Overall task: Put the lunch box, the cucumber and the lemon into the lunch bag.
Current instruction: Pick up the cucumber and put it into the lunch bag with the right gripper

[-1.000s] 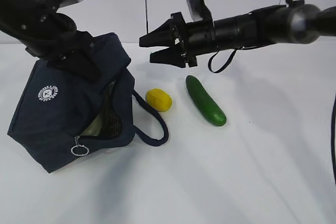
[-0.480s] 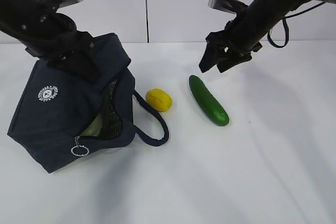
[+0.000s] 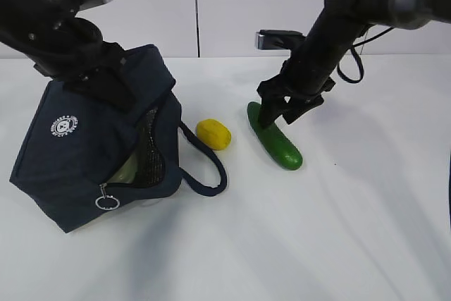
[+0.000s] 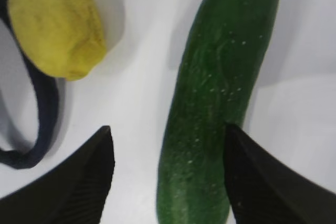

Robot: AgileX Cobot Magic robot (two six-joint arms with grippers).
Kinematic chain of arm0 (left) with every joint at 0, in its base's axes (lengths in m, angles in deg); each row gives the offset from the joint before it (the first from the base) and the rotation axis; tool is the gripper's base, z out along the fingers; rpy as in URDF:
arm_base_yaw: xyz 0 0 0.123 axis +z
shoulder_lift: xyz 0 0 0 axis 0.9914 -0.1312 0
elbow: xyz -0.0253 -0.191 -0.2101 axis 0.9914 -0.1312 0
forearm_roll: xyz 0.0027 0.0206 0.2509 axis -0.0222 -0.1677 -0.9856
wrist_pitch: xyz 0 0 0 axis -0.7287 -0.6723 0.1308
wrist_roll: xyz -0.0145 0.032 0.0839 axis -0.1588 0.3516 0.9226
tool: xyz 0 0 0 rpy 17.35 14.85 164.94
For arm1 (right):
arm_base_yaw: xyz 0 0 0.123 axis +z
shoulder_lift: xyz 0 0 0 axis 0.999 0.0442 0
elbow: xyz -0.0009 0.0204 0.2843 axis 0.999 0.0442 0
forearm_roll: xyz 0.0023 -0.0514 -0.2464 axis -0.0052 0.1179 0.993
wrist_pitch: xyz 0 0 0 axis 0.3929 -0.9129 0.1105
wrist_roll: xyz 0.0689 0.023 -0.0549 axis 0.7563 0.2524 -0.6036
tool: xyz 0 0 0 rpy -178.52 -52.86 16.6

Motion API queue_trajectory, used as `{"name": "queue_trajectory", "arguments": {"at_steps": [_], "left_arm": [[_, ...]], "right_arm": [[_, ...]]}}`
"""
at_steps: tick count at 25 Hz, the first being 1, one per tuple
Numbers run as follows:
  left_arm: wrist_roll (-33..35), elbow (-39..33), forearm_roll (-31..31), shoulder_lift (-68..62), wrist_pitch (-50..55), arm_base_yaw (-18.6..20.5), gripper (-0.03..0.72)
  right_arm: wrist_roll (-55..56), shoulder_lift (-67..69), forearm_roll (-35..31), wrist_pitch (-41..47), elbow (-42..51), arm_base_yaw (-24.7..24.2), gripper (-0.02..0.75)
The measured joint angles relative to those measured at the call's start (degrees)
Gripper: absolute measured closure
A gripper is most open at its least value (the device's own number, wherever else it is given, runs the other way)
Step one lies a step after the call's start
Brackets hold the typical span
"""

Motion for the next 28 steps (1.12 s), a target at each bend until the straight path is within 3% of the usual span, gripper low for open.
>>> {"name": "queue_trajectory", "arguments": {"at_steps": [11, 17, 20, 24, 28], "left_arm": [[0.00, 0.00, -0.22, 0.00, 0.11, 0.00, 0.673], [0.00, 0.00, -0.22, 0.00, 0.19, 0.00, 0.673], [0.00, 0.00, -0.22, 0.00, 0.19, 0.00, 0.673], [0.00, 0.00, -0.22, 0.00, 0.19, 0.00, 0.673], [0.00, 0.00, -0.22, 0.00, 0.19, 0.00, 0.673]], "right_arm": [[4.85, 4.58, 5.19, -3.71, 0.00, 1.96, 0.253], [6.36, 4.71, 6.53, -3.74, -0.04, 1.96, 0.393], [6.63, 4.71, 6.36, -2.16, -1.32, 1.96, 0.419], [6.17, 4.50, 1.78, 0.98, -4.79, 1.96, 0.421], [1.78, 3.12, -7.87, 3.81, -7.07, 1.64, 0.423]]}}
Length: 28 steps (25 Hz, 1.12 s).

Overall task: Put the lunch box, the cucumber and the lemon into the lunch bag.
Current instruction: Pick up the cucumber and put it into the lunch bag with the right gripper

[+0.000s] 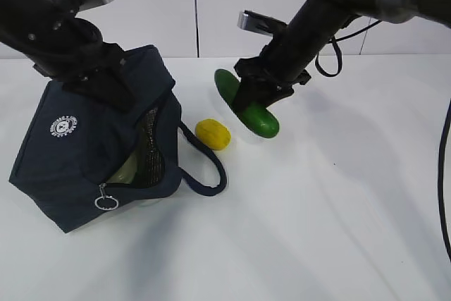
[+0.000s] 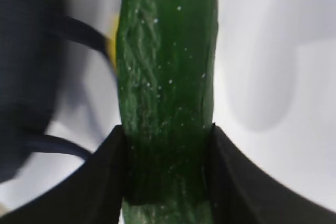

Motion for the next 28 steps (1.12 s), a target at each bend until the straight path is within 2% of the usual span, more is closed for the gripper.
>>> {"name": "queue_trajectory", "arguments": {"at_steps": [3, 10, 22, 28], "left_arm": [[0.00, 0.00, -0.07, 0.00, 0.00, 0.00, 0.673], [0.00, 0.00, 0.64, 0.00, 0.00, 0.00, 0.673], [0.00, 0.00, 1.47, 0.00, -1.55, 0.00, 0.673], [0.00, 0.00, 1.67, 0.00, -2.15, 0.00, 0.673]], "right_arm": [[-2.61, -0.38, -7.16, 0.35, -0.29, -0.35, 0.423], [-3.85, -0.38, -15.61, 0.49, 1.22, -0.47, 0.423], [-8.33, -2.82, -20.02, 0.49, 7.71, -0.47, 0.426], [-11.78, -4.66, -24.63, 0.49, 13.15, -0.25, 0.426]]}}
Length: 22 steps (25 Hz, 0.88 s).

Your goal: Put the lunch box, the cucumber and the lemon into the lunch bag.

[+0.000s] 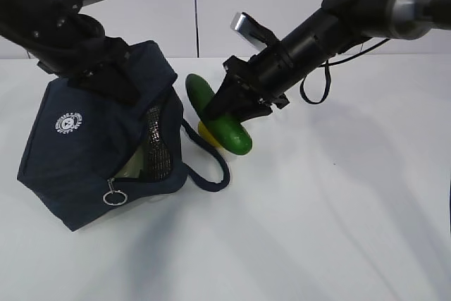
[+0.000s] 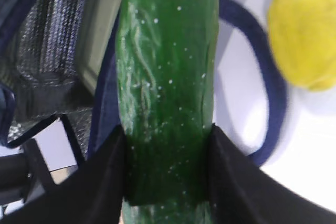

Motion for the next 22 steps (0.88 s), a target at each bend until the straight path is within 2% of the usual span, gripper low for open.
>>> {"name": "queue_trajectory", "arguments": {"at_steps": [8, 22], "left_arm": [[0.00, 0.00, 0.16, 0.00, -0.12, 0.00, 0.673], [0.00, 0.00, 1.08, 0.00, -0.13, 0.00, 0.673]], "right_arm": [[-3.11, -0.54, -2.40, -0.12, 3.14, 4.59, 0.426], [-15.22, 3.50, -24.50, -1.58, 3.22, 6.17, 0.426]]}}
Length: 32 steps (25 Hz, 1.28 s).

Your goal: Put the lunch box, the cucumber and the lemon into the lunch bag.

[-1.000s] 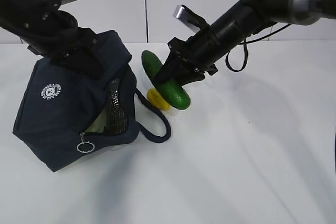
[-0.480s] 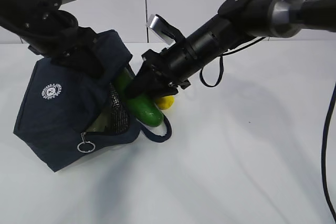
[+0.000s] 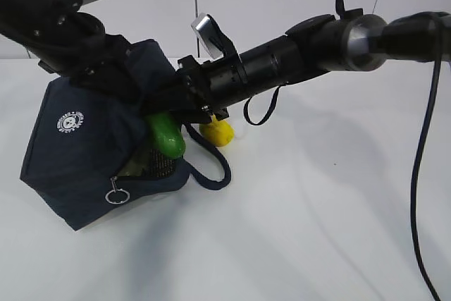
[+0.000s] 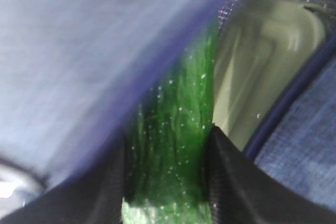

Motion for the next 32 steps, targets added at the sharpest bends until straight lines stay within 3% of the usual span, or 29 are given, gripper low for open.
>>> {"name": "queue_trajectory", "arguments": {"at_steps": [9, 20, 24, 28, 32], "left_arm": [[0.00, 0.00, 0.96, 0.00, 0.00, 0.00, 0.673], [0.00, 0.00, 1.32, 0.00, 0.00, 0.00, 0.673], [0.00, 0.00, 1.32, 0.00, 0.37, 0.00, 0.673], [0.00, 0.00, 1.45, 0.00, 0.46, 0.00, 0.673], [0.00, 0.00, 1.49, 0.00, 0.73, 0.00, 0.673]], "right_arm": [[-4.79, 4.32, -8.96, -0.46, 0.00, 0.11, 0.429], [-9.48, 4.44, -12.01, -2.70, 0.00, 1.53, 0.428], [-10.01, 4.44, -12.05, -3.18, 0.00, 2.26, 0.358], [-10.14, 4.53, -12.14, -3.18, 0.00, 2.31, 0.241], [-10.23, 4.78, -12.14, -2.97, 0.00, 2.31, 0.218]]}}
